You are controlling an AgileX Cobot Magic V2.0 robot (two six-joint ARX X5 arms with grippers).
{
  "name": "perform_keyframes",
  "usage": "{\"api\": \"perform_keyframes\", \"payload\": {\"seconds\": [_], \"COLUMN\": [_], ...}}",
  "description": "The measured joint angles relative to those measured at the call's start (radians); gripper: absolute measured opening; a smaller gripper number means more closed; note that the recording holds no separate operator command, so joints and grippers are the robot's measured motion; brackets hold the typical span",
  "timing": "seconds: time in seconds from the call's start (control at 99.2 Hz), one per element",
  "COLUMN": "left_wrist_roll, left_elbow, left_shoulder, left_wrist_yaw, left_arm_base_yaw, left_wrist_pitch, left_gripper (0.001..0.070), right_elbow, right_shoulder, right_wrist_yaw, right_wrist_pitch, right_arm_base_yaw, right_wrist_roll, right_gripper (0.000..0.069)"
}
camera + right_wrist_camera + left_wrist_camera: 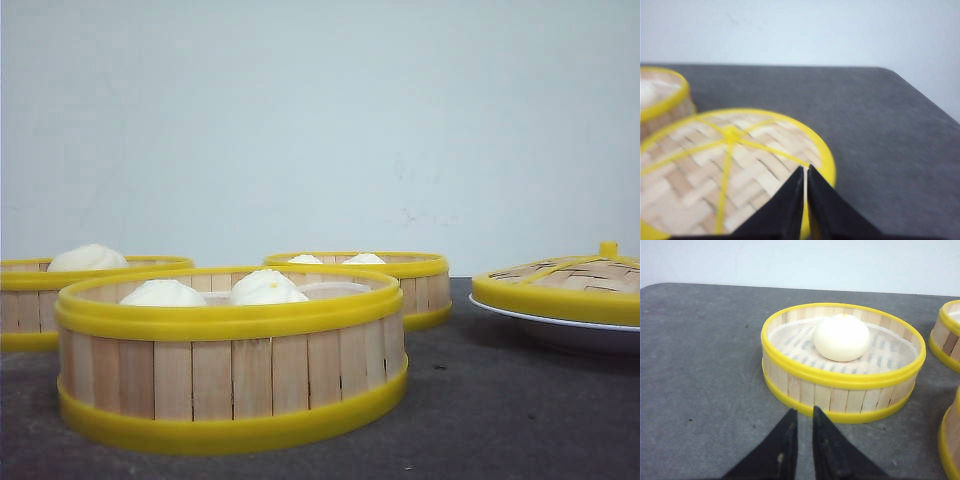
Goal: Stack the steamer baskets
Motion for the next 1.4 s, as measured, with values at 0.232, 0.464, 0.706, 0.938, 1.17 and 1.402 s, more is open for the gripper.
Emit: {"api": "perform_keyframes", "payload": {"seconds": [0.232, 0.464, 0.706, 0.938, 1.17, 1.402], "left_wrist_roll": [-0.034, -0.126, -0.199, -0.240, -0.236, -0.193], "left_elbow": [0.000, 0.000, 0.012, 0.227, 0.575, 0.838], "left_shoulder": [0.000, 0.000, 0.004, 0.128, 0.385, 0.538], "left_wrist_yaw": [0.000, 0.016, 0.016, 0.016, 0.018, 0.054], "left_arm_base_yaw": [0.000, 0.000, 0.000, 0.000, 0.000, 0.000], "left_wrist_pitch": [0.000, 0.001, -0.002, -0.021, -0.107, -0.160], "left_gripper": [0.0028, 0.0028, 0.0024, 0.0024, 0.0024, 0.0024], "right_elbow": [0.000, 0.000, 0.024, 0.273, 0.626, 0.836], "right_shoulder": [0.000, 0.000, 0.007, 0.168, 0.428, 0.547], "right_wrist_yaw": [-0.070, -0.065, -0.063, -0.035, -0.036, -0.039], "right_wrist_pitch": [-0.003, -0.004, -0.023, -0.097, -0.241, -0.346], "right_arm_base_yaw": [0.000, 0.000, 0.000, 0.000, 0.000, 0.024], "right_wrist_roll": [0.119, 0.225, 0.339, 0.364, 0.227, 0.116], "right_gripper": [0.0008, 0.0008, 0.0008, 0.0008, 0.0008, 0.0008]}}
